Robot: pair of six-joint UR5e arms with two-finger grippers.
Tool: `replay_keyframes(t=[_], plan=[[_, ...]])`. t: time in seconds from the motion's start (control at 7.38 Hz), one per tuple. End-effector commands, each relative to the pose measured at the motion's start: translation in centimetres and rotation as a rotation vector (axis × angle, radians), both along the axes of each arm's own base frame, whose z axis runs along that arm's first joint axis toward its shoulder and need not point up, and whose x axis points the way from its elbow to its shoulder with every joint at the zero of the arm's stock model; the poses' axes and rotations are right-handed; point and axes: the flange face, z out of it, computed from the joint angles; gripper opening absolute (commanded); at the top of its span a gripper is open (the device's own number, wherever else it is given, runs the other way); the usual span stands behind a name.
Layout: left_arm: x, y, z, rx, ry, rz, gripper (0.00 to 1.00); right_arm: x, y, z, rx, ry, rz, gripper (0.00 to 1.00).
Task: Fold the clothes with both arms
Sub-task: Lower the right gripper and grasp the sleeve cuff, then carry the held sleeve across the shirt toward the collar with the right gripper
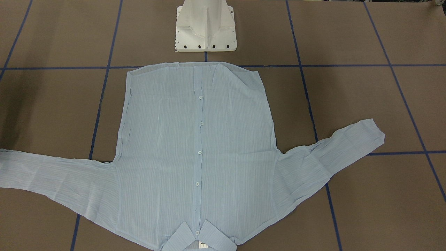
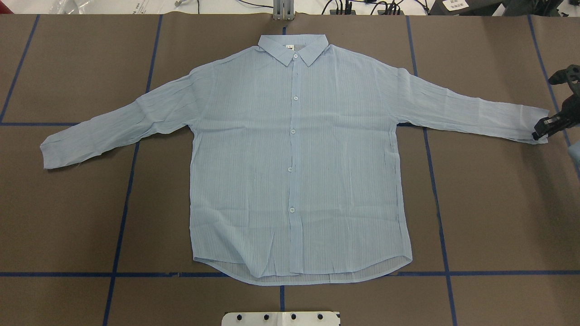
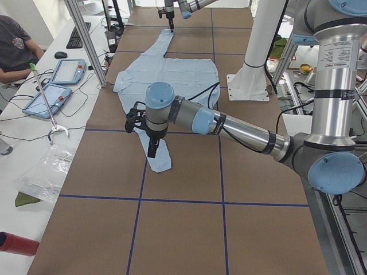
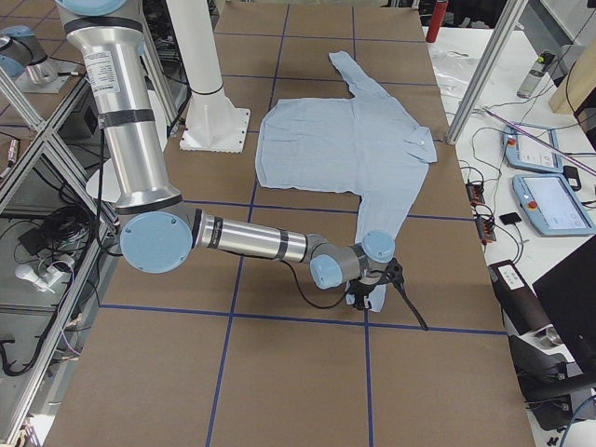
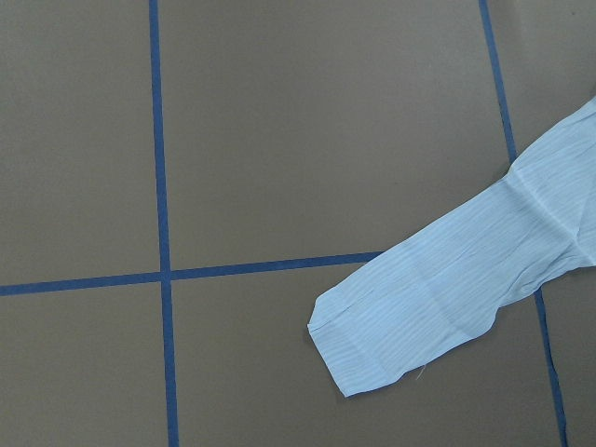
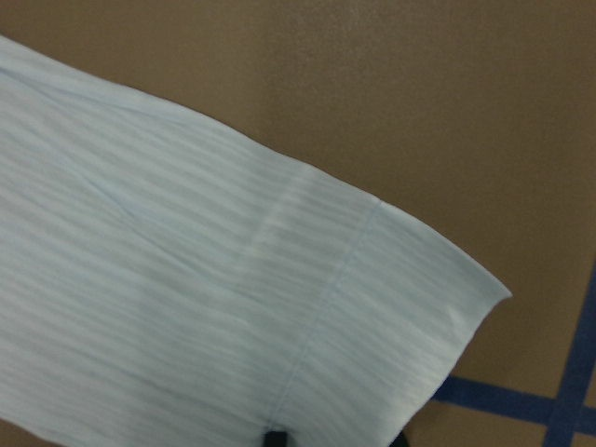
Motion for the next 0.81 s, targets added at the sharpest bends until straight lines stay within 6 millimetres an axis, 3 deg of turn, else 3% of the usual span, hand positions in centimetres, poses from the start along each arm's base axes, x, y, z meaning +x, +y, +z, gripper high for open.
replay_keyframes(t=[0.0,0.27,0.41,0.68], plan=[[0.0,0.0,0.4,-0.008,0.0,0.0,1.0,-0.1,-0.2,-0.6,0.01,-0.005,0.0,0.12],[0.0,-0.1,0.6,-0.013,0.0,0.0,1.0,0.0,-0.7,-2.8,0.044,-0.034,0.0,0.04],[0.0,0.0,0.5,-0.01,0.0,0.0,1.0,0.0,-0.7,-5.0,0.071,-0.083,-0.009,0.0],[0.0,0.0,0.8,-0.017,-0.001,0.0,1.0,-0.3,-1.3,-11.4,0.155,-0.156,-0.008,0.0]])
